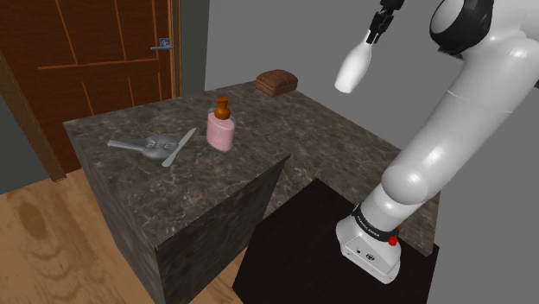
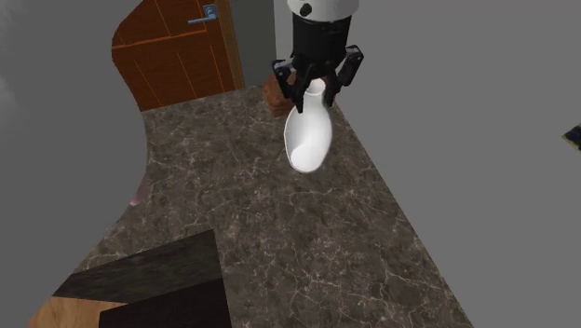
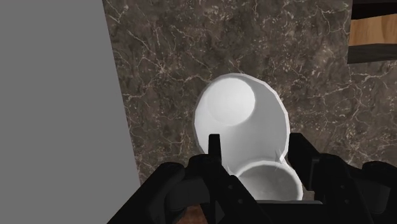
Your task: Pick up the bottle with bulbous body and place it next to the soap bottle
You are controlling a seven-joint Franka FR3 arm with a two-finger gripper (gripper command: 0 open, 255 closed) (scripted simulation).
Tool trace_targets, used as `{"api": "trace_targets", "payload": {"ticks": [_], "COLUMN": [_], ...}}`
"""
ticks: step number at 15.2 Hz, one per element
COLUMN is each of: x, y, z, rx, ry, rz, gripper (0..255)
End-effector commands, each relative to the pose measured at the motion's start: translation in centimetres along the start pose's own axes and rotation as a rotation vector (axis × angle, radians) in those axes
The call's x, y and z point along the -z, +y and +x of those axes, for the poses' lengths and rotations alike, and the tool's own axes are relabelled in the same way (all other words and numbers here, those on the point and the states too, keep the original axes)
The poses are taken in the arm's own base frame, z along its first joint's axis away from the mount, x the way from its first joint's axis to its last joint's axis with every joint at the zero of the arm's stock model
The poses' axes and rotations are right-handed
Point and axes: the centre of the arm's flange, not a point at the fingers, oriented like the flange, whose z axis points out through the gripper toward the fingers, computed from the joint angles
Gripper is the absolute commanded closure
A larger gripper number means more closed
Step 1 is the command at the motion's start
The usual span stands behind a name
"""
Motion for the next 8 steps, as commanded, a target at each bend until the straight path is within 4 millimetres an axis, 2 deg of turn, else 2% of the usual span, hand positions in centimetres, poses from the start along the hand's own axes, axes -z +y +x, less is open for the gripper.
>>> {"api": "trace_targets", "payload": {"ticks": [1,8], "x": [1.1,4.8], "y": [0.1,0.2], "z": [0.0,0.0], "rx": [0.0,0.0], "ry": [0.0,0.0], "rz": [0.0,0.0], "gripper": [255,255]}}
